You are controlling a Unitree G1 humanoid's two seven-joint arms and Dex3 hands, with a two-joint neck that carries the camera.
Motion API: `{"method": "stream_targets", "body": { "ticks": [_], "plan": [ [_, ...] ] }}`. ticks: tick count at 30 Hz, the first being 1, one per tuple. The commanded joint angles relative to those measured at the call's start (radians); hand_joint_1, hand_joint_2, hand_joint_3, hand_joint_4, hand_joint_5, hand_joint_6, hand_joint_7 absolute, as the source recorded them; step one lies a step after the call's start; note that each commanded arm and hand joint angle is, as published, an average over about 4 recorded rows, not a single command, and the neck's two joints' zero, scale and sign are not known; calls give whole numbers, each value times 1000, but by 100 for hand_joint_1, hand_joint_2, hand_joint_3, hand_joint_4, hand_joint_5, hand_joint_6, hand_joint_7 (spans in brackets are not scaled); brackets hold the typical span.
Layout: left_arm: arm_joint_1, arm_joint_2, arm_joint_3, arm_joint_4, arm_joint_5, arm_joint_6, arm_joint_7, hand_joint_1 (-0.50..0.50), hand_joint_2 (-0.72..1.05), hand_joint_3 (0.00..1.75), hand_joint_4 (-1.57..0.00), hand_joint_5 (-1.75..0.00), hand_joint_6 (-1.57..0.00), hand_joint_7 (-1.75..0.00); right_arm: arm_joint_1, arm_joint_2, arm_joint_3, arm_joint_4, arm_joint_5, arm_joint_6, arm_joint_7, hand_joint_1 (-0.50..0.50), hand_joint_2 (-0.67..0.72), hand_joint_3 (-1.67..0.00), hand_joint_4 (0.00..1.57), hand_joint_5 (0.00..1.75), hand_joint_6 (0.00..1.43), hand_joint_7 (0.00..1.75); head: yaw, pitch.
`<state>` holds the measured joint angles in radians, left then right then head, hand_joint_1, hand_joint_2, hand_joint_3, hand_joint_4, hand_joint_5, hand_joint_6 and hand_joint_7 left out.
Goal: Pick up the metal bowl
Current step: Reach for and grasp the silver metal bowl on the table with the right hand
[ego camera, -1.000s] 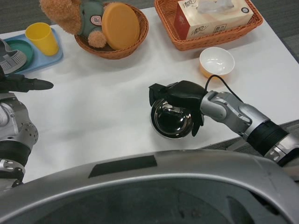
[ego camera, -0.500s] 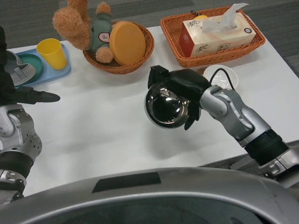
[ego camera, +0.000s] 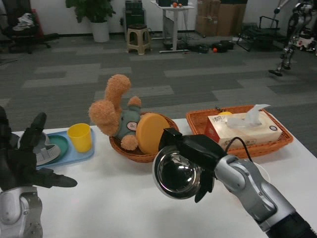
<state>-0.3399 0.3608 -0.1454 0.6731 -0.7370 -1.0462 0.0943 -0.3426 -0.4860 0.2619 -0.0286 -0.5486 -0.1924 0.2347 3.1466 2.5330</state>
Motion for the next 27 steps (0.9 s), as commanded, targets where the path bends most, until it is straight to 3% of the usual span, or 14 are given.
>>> {"method": "stream_targets", "body": {
  "ticks": [1, 16, 20, 27],
  "plan": [
    [12, 6, 4, 8, -9, -11, 1, -50, -72, 9, -73, -10, -18, -7, -30, 7, 19, 31, 14, -6, 1, -46, -43, -71, 146, 155, 34, 168, 14, 31],
    [12, 7, -2, 6, -7, -12, 1, -50, -72, 9, -71, -10, -16, -7, -30, 18, 44, 72, 37, -16, -5, -46, -41, -71, 146, 155, 34, 168, 23, 32],
    [13, 7, -3, 6, -7, -12, 1, -50, -72, 9, -71, -10, -16, -7, -31, 21, 55, 80, 40, -16, -5, -46, -48, -71, 146, 155, 34, 168, 26, 32],
    [12, 7, -3, 6, -7, -13, 2, -48, -72, 9, -71, -10, -16, -7, -33, 27, 60, 89, 45, -16, -8, -46, -41, -71, 146, 155, 34, 168, 28, 8]
  ]
}}
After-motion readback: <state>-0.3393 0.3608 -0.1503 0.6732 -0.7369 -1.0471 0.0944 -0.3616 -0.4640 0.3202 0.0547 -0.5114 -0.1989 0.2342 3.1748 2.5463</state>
